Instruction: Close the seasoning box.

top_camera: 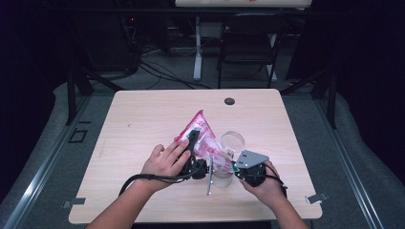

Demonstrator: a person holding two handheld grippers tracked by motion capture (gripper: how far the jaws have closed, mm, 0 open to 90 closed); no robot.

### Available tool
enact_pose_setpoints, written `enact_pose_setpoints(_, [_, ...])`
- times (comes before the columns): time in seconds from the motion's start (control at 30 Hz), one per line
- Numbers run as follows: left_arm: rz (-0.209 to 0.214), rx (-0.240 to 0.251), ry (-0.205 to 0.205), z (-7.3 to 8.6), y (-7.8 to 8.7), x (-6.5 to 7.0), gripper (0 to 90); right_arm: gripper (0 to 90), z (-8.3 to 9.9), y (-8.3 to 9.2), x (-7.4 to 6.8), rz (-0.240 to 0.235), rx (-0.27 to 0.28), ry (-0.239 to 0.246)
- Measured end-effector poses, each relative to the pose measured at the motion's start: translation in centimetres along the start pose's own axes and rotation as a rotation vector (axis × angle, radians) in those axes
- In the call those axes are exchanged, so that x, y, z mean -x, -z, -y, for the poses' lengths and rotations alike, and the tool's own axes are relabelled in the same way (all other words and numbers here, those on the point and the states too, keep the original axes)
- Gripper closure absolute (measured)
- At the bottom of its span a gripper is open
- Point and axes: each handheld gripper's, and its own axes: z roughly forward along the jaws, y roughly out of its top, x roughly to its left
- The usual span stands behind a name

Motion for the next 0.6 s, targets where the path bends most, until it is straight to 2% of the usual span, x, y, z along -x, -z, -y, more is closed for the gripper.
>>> enact_pose_setpoints(0.6, [0.004,-0.008,-0.004,-0.10,0.07,-0.10,69.4,90.0,0.02,-0.03,-0.03,0.001,-0.003,-0.002])
